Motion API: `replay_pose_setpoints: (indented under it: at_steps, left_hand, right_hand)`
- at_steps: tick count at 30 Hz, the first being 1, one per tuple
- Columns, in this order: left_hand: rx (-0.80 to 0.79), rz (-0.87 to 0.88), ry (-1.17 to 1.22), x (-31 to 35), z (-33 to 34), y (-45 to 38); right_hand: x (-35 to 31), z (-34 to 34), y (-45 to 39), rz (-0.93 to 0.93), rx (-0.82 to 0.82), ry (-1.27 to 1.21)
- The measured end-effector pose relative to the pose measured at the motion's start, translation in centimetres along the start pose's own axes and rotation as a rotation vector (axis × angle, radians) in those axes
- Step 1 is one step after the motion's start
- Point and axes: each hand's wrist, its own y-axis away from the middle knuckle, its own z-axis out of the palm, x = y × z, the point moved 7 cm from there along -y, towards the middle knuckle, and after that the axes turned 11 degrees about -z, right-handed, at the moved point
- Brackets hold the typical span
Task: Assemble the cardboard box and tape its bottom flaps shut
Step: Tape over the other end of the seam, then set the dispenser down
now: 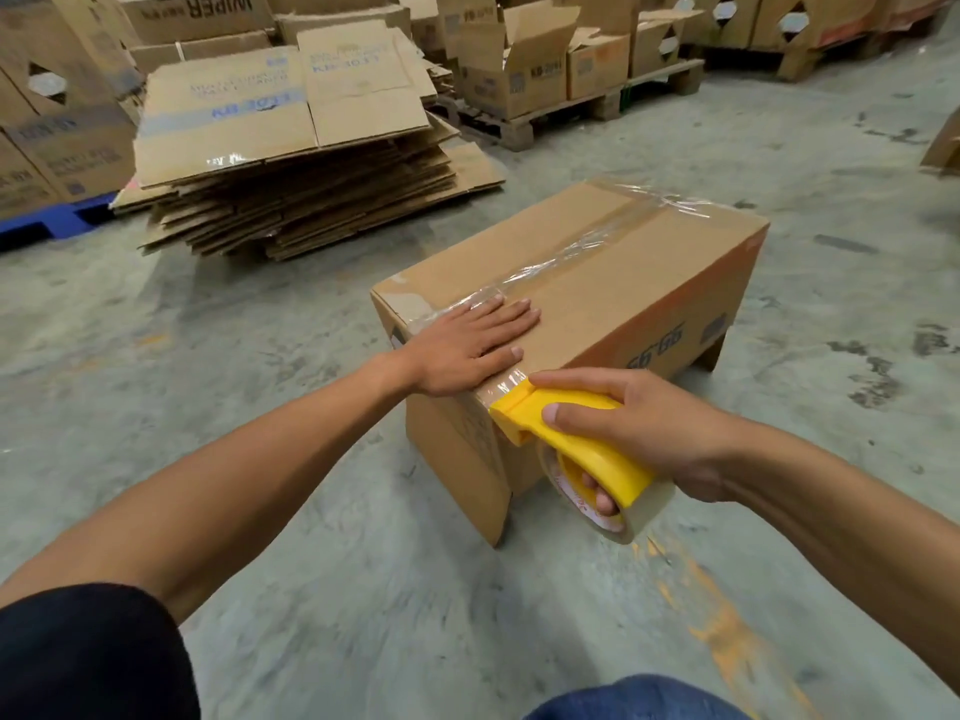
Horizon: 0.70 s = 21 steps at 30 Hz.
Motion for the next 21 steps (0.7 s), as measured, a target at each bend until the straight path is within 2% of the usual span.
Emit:
replay_pose_setpoints:
  at_steps: [5,12,14,17,19,21]
  left_hand:
    - [-0.015,-0.024,0.001,-0.1,0.2,0.0]
    - [-0.068,-0.013,-0.017,0.4,0.3,0.4]
    - [-0.081,-0.016,-0.005,0.3,0.1,0.3]
    - [-0.124,-0.04,0.001,0.2,-0.2,0.3]
    - [-0.159,-0.052,-0.032,0.8,-0.4,0.5]
    - [-0.178,-0.055,-0.056,1.9,-0.5,1.0]
  right_hand:
    - [0.2,-1.5,2.2,0.081,-0.051,-0.008]
    - [3.1,-3.5,0.1,0.279,-0.008,-0.06]
    - [6.6,-4.3,-0.3,0.418,-0.043,0.088]
    - [13.6,-5.2,0.7,0.516,-0.212,0.639]
    - [16.8,-5.2,1.7,0.592,-0.222,0.628]
    - [17.2,-5.1,1.3,0.584,-0.188,0.558]
